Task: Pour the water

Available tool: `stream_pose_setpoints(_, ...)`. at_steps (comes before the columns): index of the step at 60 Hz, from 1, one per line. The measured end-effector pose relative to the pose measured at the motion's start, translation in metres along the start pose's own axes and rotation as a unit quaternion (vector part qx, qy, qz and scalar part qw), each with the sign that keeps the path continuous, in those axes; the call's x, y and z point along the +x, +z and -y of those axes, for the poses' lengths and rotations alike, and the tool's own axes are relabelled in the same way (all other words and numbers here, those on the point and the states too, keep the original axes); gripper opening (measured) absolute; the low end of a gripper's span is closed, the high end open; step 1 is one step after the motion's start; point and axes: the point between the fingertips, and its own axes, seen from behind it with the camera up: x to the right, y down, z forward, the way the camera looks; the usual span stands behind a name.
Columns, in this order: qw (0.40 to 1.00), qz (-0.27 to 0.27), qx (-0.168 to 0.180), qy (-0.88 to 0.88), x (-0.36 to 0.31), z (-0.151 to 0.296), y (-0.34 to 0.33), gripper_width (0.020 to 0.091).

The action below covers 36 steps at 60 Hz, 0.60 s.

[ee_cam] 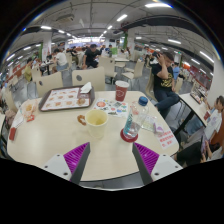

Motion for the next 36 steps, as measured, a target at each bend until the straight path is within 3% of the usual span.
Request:
stream_pose_setpoints(20, 0.997, 0.066, 0.034, -0.029, -0.108, 0.016, -0.069, 0.0851)
stream_pose_setpoints(36, 0.995, 0.082, 0.033, -0.045, -0.129, 0.011, -0.078, 0.0852)
